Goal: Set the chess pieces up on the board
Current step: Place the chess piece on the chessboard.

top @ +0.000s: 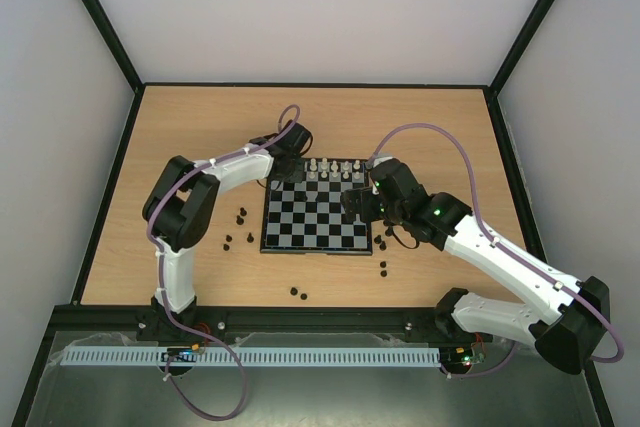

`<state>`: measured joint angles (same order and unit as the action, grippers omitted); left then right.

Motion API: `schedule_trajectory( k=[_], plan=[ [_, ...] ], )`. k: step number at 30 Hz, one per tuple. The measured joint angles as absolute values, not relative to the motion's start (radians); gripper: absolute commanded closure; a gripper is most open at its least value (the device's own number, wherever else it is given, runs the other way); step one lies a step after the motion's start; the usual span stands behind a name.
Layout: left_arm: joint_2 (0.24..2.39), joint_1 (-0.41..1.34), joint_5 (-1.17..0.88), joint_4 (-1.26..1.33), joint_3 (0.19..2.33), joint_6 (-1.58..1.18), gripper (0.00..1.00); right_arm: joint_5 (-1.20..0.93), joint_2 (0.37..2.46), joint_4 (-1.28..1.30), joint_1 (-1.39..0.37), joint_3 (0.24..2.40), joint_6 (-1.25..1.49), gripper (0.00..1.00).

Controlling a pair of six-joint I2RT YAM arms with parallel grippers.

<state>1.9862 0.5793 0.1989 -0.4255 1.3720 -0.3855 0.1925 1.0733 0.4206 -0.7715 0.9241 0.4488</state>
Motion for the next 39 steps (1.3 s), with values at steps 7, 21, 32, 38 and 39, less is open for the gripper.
schedule_trajectory(
  k=[7, 21, 32, 38, 39],
  plan=[
    [1.99, 0.579, 0.199, -0.415, 1.372, -0.385, 0.93, 0.191, 1.073, 0.421, -0.772, 0.921, 0.449, 0.01],
    [2.005, 0.579, 0.203, -0.41, 1.377, -0.385, 0.9, 0.187, 1.073, 0.421, -0.772, 0.92, 0.449, 0.01],
    [2.016, 0.579, 0.204, -0.412, 1.383, -0.392, 0.75, 0.184, 1.073, 0.42, -0.772, 0.916, 0.449, 0.01],
    [2.016, 0.579, 0.207, -0.419, 1.383, -0.394, 0.75, 0.183, 1.073, 0.42, -0.772, 0.915, 0.449, 0.01],
    [2.015, 0.58, 0.207, -0.421, 1.383, -0.394, 0.75, 0.183, 1.073, 0.42, -0.772, 0.914, 0.449, 0.01]
  ],
)
